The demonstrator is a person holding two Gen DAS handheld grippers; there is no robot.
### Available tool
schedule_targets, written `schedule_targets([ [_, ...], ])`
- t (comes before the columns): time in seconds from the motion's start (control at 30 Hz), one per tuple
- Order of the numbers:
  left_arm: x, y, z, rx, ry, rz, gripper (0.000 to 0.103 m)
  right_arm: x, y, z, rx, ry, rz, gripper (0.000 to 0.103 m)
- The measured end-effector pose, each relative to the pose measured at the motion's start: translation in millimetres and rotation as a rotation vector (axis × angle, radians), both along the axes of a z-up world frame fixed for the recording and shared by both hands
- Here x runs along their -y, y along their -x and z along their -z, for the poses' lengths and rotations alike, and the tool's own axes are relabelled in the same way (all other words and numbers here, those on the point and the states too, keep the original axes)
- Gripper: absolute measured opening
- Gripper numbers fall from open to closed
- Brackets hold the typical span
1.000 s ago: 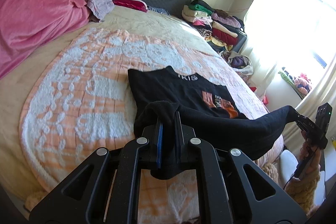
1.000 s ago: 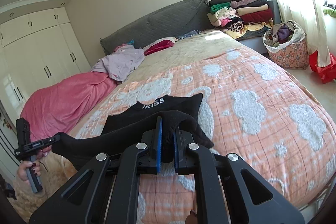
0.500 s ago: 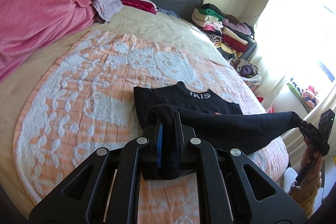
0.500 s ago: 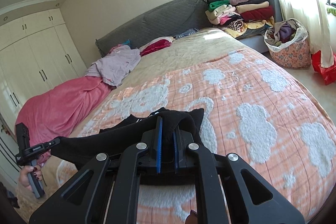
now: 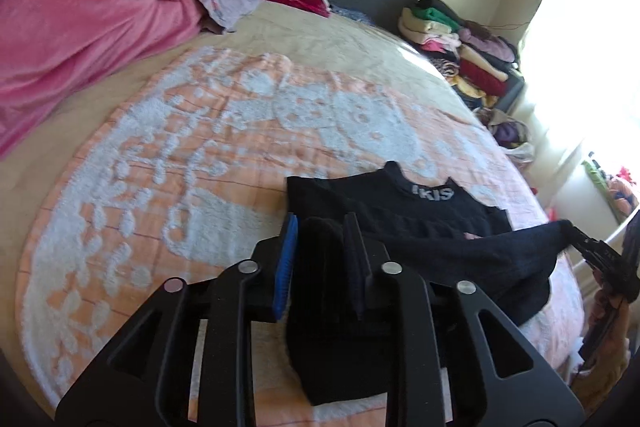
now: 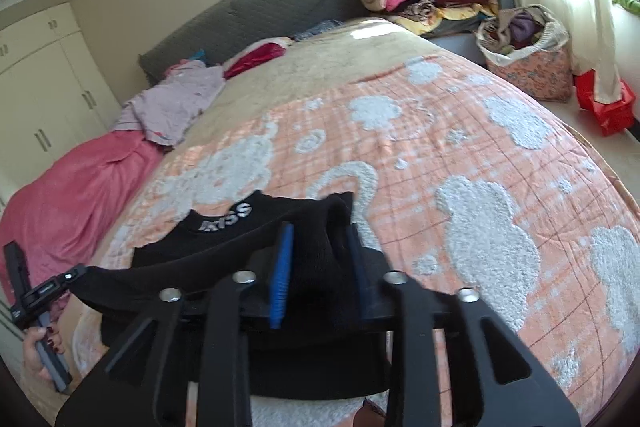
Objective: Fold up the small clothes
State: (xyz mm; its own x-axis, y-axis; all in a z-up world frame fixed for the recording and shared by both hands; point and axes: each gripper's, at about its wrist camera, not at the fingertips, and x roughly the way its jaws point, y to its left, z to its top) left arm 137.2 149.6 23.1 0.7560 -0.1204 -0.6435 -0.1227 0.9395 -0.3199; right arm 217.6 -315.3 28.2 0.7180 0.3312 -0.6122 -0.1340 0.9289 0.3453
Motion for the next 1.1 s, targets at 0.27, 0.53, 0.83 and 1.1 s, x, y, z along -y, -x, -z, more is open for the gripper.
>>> schedule_targets([
  [0.27,17,23,-3,0.013,-0.063,0.067,0.025,-6,16,10,0.02,0.051,-0.005,0.043],
  [0.53,76,13,27,-0.089,-0.155,0.261,0.025,-56,18,15,0.033,0.197,-0.154,0.043],
  [0.83,89,-29,36,-0.133,-0.202,0.277,0.027,-94,5,36,-0.031,0.294,-0.248,0.043],
  [1.1,76,-81,54,-0.188,-0.279,0.249,0.029,-120,-22,57,-0.108,0.386,-0.29,0.043],
])
